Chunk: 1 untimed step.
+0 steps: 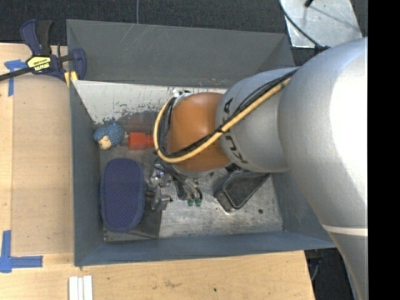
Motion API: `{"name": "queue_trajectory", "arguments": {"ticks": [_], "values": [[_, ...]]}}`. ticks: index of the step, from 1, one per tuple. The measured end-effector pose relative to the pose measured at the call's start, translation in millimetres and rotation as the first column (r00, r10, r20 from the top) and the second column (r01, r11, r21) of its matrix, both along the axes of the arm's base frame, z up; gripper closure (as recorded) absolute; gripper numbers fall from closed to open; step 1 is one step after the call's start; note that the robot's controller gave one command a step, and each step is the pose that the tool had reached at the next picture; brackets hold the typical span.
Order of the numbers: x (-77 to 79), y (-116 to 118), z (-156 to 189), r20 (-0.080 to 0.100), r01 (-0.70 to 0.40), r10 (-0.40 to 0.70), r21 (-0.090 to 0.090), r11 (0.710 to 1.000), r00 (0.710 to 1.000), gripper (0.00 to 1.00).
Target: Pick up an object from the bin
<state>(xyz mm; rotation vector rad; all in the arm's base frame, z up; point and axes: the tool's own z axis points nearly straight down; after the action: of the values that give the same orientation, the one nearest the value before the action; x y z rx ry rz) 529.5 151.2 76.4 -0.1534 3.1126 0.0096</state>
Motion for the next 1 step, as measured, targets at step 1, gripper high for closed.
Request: {"name": "queue_trajectory", "arguments": {"ticks": [1], "values": [[-2.5, 45.0, 210.6, -0.013, -0.321, 0.321, -0.007, 0.947, 0.947, 1.0]]}}
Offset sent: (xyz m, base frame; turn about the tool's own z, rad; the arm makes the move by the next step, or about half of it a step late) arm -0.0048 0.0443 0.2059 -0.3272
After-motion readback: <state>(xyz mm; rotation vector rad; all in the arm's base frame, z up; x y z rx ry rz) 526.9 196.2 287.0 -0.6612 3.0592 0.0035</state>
